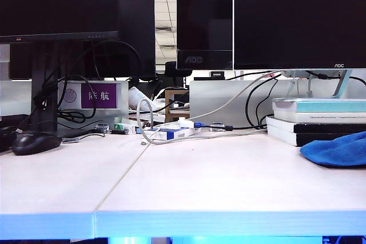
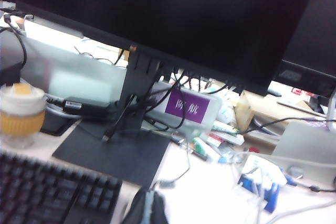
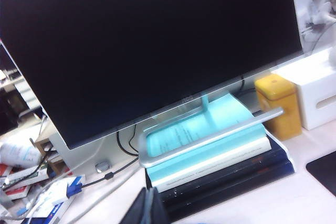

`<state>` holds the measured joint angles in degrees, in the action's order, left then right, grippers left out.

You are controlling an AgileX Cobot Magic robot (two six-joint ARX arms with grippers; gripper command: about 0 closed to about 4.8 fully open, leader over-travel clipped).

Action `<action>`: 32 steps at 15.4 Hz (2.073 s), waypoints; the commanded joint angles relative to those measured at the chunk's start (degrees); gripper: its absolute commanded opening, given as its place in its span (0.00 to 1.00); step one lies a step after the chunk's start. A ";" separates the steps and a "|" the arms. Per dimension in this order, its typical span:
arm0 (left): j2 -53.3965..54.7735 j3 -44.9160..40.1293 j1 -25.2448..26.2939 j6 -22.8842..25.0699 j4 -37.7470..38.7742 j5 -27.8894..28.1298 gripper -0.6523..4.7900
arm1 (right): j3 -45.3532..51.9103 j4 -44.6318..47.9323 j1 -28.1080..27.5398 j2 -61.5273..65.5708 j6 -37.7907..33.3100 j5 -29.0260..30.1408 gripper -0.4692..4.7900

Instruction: Wipe the table from right to left using the rag.

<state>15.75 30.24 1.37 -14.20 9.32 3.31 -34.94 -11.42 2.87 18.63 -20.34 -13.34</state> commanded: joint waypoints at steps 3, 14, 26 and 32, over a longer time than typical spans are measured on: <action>20.98 31.02 0.04 8.20 19.23 -12.70 0.11 | -31.10 -12.33 0.09 27.71 1.07 4.02 0.09; 51.74 70.93 -13.55 19.98 44.46 -31.78 0.11 | -56.11 -48.44 0.09 54.18 8.28 10.40 0.09; 54.05 70.95 -19.63 23.21 49.86 -35.54 0.11 | -56.11 -61.81 0.07 68.19 13.60 11.80 0.26; 54.03 70.95 -19.63 23.21 49.75 -35.69 0.23 | -55.76 -61.16 0.07 75.89 13.97 6.10 0.41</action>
<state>70.02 100.88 -18.22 8.80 59.79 -31.97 -90.76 -72.88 2.90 93.73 -6.44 -4.99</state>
